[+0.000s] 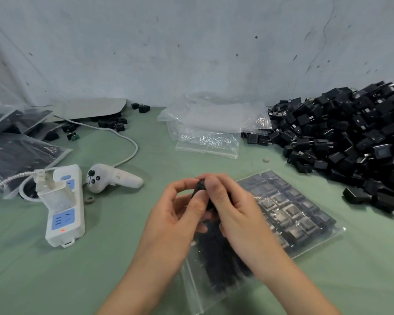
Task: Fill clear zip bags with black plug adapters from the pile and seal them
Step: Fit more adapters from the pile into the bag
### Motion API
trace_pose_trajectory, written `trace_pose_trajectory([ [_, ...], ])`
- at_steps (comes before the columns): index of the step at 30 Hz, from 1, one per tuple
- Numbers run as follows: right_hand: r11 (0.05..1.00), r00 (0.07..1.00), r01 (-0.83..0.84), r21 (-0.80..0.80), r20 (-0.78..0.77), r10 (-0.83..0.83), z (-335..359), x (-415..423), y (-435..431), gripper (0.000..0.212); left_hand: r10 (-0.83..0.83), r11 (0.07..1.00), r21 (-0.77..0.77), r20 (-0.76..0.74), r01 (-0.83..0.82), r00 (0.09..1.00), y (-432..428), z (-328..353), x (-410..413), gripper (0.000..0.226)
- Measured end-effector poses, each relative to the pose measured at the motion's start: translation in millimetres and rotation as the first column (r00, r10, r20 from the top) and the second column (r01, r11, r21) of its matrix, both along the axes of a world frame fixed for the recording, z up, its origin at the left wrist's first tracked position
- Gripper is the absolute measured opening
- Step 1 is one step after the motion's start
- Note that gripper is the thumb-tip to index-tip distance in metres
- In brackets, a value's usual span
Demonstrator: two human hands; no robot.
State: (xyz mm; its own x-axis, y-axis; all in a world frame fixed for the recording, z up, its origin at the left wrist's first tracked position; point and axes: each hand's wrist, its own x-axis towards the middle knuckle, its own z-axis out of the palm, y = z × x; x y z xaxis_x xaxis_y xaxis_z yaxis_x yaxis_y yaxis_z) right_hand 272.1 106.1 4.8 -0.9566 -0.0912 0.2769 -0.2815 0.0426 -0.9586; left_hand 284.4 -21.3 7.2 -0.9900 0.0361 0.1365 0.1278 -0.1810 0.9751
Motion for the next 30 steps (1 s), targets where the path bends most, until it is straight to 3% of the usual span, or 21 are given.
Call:
trace_pose_trajectory([
  [2,0.995,0.999,0.008,0.096,-0.032,-0.005,-5.1,0.2,-3.9,0.04,-0.001,0.988,0.156,0.099,-0.014,0.995,-0.3,0.7,-1.6,0.042],
  [3,0.99,0.999,0.02,0.138,-0.045,-0.014,-6.0,-0.1,-3.8,0.04,0.025,0.974,0.219,0.136,-0.054,0.99,-3.0,1.2,-3.2,0.032],
  [5,0.984,0.998,0.055,0.17,-0.053,-0.047,-4.7,-2.6,0.8,0.039,0.169,0.954,0.217,0.187,-0.208,0.968,-17.2,1.4,-7.7,0.015],
  [7,0.985,0.994,0.112,0.132,-0.023,-0.11,-1.8,-7.1,12.0,0.025,0.346,0.937,-0.023,0.172,-0.347,0.922,-41.3,-2.7,-12.3,0.018],
  [10,0.973,0.972,0.225,0.045,0.054,-0.227,1.2,-13.8,36.0,0.016,0.455,0.849,-0.378,0.169,-0.368,0.875,-65.9,-10.4,-8.1,0.016],
  [13,0.941,0.946,0.304,0.151,0.073,-0.317,-0.5,-15.1,57.2,0.016,0.475,0.788,-0.526,0.188,-0.32,0.86,-68.2,-18.4,-1.7,0.013],
  [16,0.863,0.932,0.334,0.38,-0.001,-0.361,-5.0,-13.8,68.3,0.015,0.356,0.912,-0.329,0.336,-0.246,0.872,-65.8,-22.6,0.9,0.017],
  [18,0.732,0.923,0.36,0.578,-0.108,-0.37,-5.6,-12.8,70.5,0.015,0.243,0.97,-0.101,0.44,-0.221,0.865,-61.2,-23.4,0.7,0.017],
  [21,0.539,0.938,0.31,0.783,-0.16,-0.306,-3.5,-10.1,66.8,0.017,0.068,0.973,0.158,0.504,-0.17,0.861,-46.2,-22.6,1.2,0.02],
  [24,0.458,0.962,0.22,0.861,-0.114,-0.248,-1.6,-10.0,65.1,0.017,0.015,0.962,0.232,0.487,-0.146,0.873,-27.6,-20.9,1.2,0.017],
  [25,0.439,0.967,0.202,0.876,-0.109,-0.229,-1.0,-10.5,65.3,0.019,0.063,0.971,0.176,0.465,-0.162,0.883,-22.3,-21.6,1.5,0.014],
  [27,0.422,0.974,0.184,0.888,-0.105,-0.203,1.1,-11.0,66.2,0.023,0.22,0.971,-0.164,0.329,-0.174,0.918,-16.9,-27.2,1.9,0.01],
  [29,0.413,0.978,0.162,0.896,-0.091,-0.186,2.9,-11.1,67.6,0.024,0.261,0.873,-0.464,0.186,-0.149,0.947,-15.9,-31.7,4.6,0.023],
  [30,0.405,0.981,0.147,0.902,-0.079,-0.18,3.3,-11.0,68.0,0.024,0.244,0.846,-0.516,0.151,-0.134,0.958,-16.5,-32.4,6.7,0.028],
])
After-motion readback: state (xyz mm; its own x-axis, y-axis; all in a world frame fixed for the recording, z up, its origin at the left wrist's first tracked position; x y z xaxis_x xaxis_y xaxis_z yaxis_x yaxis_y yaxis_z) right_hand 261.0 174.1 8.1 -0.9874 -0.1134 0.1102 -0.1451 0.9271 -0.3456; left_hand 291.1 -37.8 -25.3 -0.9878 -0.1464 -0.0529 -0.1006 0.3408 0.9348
